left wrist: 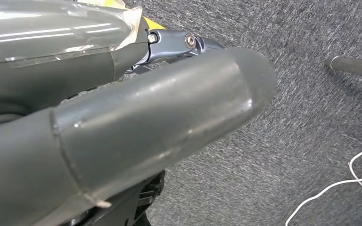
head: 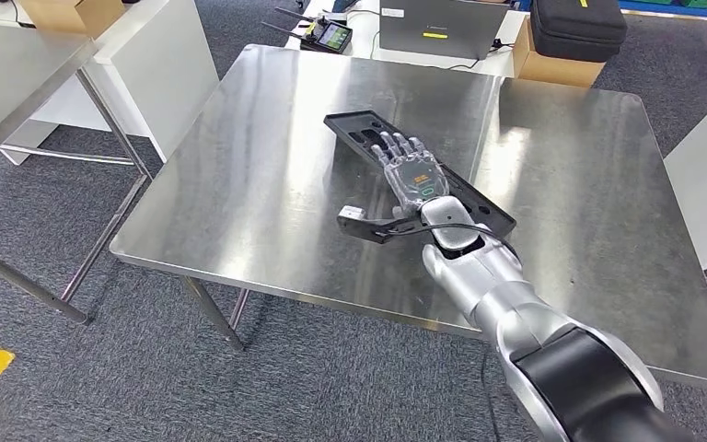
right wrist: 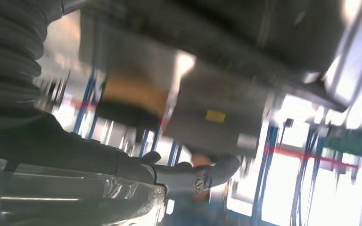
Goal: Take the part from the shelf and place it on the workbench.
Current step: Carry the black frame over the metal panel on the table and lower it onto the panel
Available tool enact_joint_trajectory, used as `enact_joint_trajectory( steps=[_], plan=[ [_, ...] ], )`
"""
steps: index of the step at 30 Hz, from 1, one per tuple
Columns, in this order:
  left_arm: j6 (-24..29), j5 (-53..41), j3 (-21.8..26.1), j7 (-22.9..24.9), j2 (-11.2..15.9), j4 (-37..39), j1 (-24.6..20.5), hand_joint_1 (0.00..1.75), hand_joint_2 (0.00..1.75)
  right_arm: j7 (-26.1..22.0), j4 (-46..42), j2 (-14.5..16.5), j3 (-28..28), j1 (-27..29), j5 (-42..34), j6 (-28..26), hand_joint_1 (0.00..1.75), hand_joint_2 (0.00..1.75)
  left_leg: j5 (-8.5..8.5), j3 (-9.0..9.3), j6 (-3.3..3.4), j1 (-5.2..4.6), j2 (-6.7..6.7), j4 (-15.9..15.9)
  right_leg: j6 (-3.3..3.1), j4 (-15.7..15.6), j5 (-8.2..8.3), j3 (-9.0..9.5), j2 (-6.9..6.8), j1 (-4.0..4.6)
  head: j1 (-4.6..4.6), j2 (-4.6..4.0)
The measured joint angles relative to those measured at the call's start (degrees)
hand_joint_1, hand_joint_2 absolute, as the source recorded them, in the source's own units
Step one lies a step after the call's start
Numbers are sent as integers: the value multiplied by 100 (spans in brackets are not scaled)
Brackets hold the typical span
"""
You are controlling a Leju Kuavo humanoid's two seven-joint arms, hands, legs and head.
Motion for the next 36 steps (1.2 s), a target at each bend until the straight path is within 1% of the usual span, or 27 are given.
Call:
enact_joint_trajectory(
  steps=[2,3,5,7,9,12,15,17,20,22,25,28,30,32,36],
  plan=[
    [-13,-83,0,6,0,0,-2,0,0,-276,-86,37,-252,76,-400,549,0,175,0,0,0,-6,-2,0,0,0,0,0,0,-1,0,0],
    [-14,-112,0,8,0,0,-3,0,0,-423,-134,46,-362,128,-602,695,0,175,0,-2,1,-8,-3,0,0,0,0,1,0,-1,0,0],
    [-5,-155,0,-2,0,0,-3,0,0,-762,-309,50,-585,268,-1067,699,0,175,2,-6,3,-9,-4,1,1,0,1,5,0,-1,1,0],
    [25,-178,3,-36,0,0,-2,0,0,-1068,-653,44,-791,459,-1539,449,0,175,2,-7,4,-10,-4,1,1,0,1,7,-1,-1,0,0],
    [86,-190,33,-87,0,0,-1,0,0,-1309,-1257,17,-952,741,-1985,10,0,175,2,-6,4,-11,-6,2,2,-1,0,5,0,-1,0,0],
    [276,-182,131,-200,-1,0,12,0,0,-1721,-2568,-59,-1136,1350,-2810,-760,0,175,-3,-2,4,-13,-17,2,3,-12,-2,-1,-5,-1,1,1],
    [544,-144,251,-284,-4,0,43,0,0,-2353,-4023,-134,-1324,2119,-3837,-1438,0,175,-12,-3,-3,-13,-23,1,0,-16,-6,-4,-11,-1,1,0],
    [691,-138,317,-304,-6,0,53,0,0,-2764,-4840,-185,-1399,2637,-4350,-1765,0,175,-20,-2,-8,-14,-23,0,-3,-16,-9,-5,-10,-1,0,0],
    [797,-148,395,-321,-7,-3,55,0,0,-3274,-5790,-243,-1424,3388,-4752,-2049,0,175,-30,0,-7,-14,-23,0,-6,-17,-11,-5,-8,-1,0,0],
    [842,-169,422,-326,-7,-7,55,0,0,-3520,-6283,-262,-1411,3844,-4927,-2150,0,175,-32,0,-7,-14,-22,-1,-6,-17,-12,-4,-9,-1,0,0],
    [872,-196,447,-328,-7,-11,53,0,0,-3625,-6750,-281,-1363,4295,-5034,-2176,0,175,-32,1,-7,-14,-21,-2,-6,-17,-12,-4,-4,-1,0,0],
    [891,-201,474,-328,-7,-14,50,0,0,-3627,-7030,-296,-1323,4510,-5082,-2172,0,175,-31,6,-7,-14,-19,-2,-7,-17,-12,-2,-1,-1,0,0],
    [941,-201,505,-304,-8,-15,47,0,0,-3627,-7153,-293,-1295,4619,-5168,-2120,0,87,-31,11,-7,-14,-19,-2,-7,-17,-12,2,-2,-1,0,0],
    [1033,-199,546,-192,-8,-16,42,0,0,-3642,-7257,-268,-1265,4754,-5341,-2027,0,0,-40,10,2,-22,-19,9,-4,-23,-10,13,-2,-21,0,0],
    [1119,-102,660,182,-7,-22,33,0,0,-3713,-7378,-132,-1219,4983,-5692,-1928,0,0,-49,11,41,-36,-20,29,11,-29,0,32,-2,-55,-2,0]
  ],
)
